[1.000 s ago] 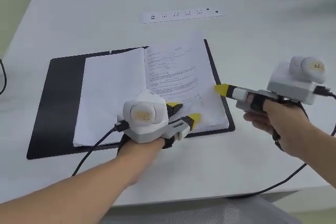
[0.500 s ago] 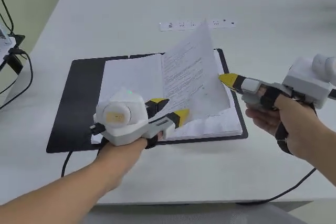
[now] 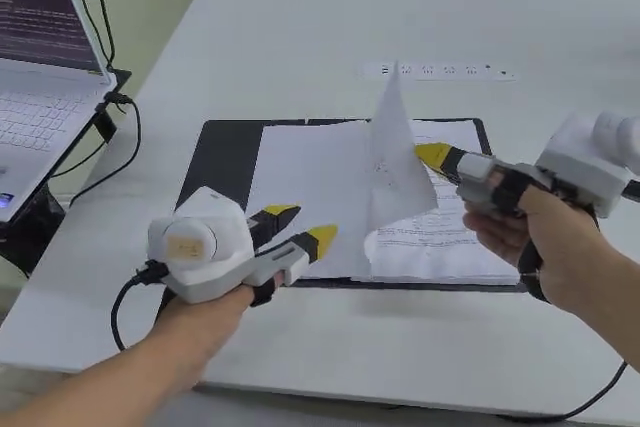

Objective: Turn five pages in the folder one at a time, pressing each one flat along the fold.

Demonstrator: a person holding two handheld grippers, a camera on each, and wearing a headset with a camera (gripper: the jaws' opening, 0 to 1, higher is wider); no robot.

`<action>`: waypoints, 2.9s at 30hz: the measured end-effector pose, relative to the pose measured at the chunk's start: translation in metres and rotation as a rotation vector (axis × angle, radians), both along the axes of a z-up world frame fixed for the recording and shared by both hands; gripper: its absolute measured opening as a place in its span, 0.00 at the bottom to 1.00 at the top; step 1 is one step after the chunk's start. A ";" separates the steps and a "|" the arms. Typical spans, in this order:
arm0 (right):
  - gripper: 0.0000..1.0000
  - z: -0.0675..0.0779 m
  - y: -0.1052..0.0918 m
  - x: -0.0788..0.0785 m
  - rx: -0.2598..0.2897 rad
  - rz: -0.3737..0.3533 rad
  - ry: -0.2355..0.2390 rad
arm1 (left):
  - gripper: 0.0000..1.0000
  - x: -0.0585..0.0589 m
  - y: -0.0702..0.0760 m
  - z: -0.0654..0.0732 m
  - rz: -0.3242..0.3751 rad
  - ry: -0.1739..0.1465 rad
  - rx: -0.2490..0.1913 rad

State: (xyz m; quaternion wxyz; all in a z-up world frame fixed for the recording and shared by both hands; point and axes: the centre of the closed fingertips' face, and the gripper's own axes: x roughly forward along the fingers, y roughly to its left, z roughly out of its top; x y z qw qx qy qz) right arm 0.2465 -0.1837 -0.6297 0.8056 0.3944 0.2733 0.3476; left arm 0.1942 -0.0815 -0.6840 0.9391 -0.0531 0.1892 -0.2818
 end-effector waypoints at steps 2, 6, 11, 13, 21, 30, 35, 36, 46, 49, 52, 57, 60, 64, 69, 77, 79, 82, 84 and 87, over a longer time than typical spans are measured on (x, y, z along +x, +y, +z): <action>0.00 -0.005 0.014 0.000 -0.014 0.020 0.005 | 0.33 -0.003 0.012 0.001 0.020 -0.003 -0.001; 0.00 -0.019 0.037 0.000 -0.043 0.046 0.025 | 0.33 -0.008 0.036 -0.001 0.056 0.005 0.002; 0.00 -0.038 0.062 -0.001 -0.090 0.071 0.053 | 0.32 -0.014 0.059 -0.007 0.086 0.022 0.003; 0.00 -0.047 0.072 0.002 -0.098 0.082 0.067 | 0.32 -0.013 0.071 -0.009 0.123 0.034 -0.005; 0.00 -0.078 0.104 0.009 -0.174 0.121 0.102 | 0.33 -0.012 0.079 -0.004 0.133 0.044 -0.025; 0.00 -0.104 0.136 0.002 -0.259 0.151 0.121 | 0.32 -0.016 0.104 -0.012 0.167 0.065 -0.009; 0.00 -0.110 0.149 -0.001 -0.279 0.163 0.111 | 0.32 -0.017 0.112 -0.016 0.184 0.075 -0.008; 0.00 -0.109 0.152 -0.001 -0.276 0.166 0.100 | 0.32 -0.018 0.112 -0.017 0.186 0.077 -0.008; 0.05 -0.113 0.169 -0.009 -0.272 0.198 0.079 | 0.32 -0.018 0.110 -0.023 0.184 0.092 -0.002; 0.06 -0.116 0.174 -0.014 -0.256 0.214 0.090 | 0.32 -0.017 0.110 -0.026 0.179 0.098 0.004; 0.05 -0.118 0.171 -0.018 -0.243 0.217 0.100 | 0.31 -0.015 0.106 -0.031 0.159 0.109 0.015; 0.04 -0.115 0.148 -0.015 -0.218 0.179 0.098 | 0.29 -0.005 0.089 -0.042 0.086 0.115 0.063; 0.04 -0.103 0.130 -0.016 -0.197 0.144 0.086 | 0.28 0.000 0.078 -0.049 0.058 0.123 0.082; 0.05 -0.092 0.107 -0.009 -0.171 0.098 0.076 | 0.28 0.010 0.062 -0.065 0.011 0.137 0.126; 0.04 -0.084 0.076 -0.002 -0.158 0.048 0.071 | 0.28 0.016 0.053 -0.085 -0.011 0.170 0.187; 0.01 -0.095 0.041 0.012 -0.124 0.001 0.103 | 0.26 0.002 0.059 -0.104 -0.031 0.155 0.318; 0.00 -0.098 0.041 0.015 -0.099 0.004 0.136 | 0.26 0.005 0.058 -0.104 -0.031 0.153 0.320; 0.00 -0.103 0.041 0.021 -0.085 0.010 0.160 | 0.26 0.005 0.059 -0.103 -0.032 0.150 0.324; 0.00 -0.110 0.041 0.038 -0.068 0.019 0.182 | 0.26 0.004 0.059 -0.103 -0.033 0.143 0.324; 0.00 -0.118 0.042 0.047 -0.043 0.028 0.219 | 0.25 0.003 0.059 -0.103 -0.024 0.141 0.319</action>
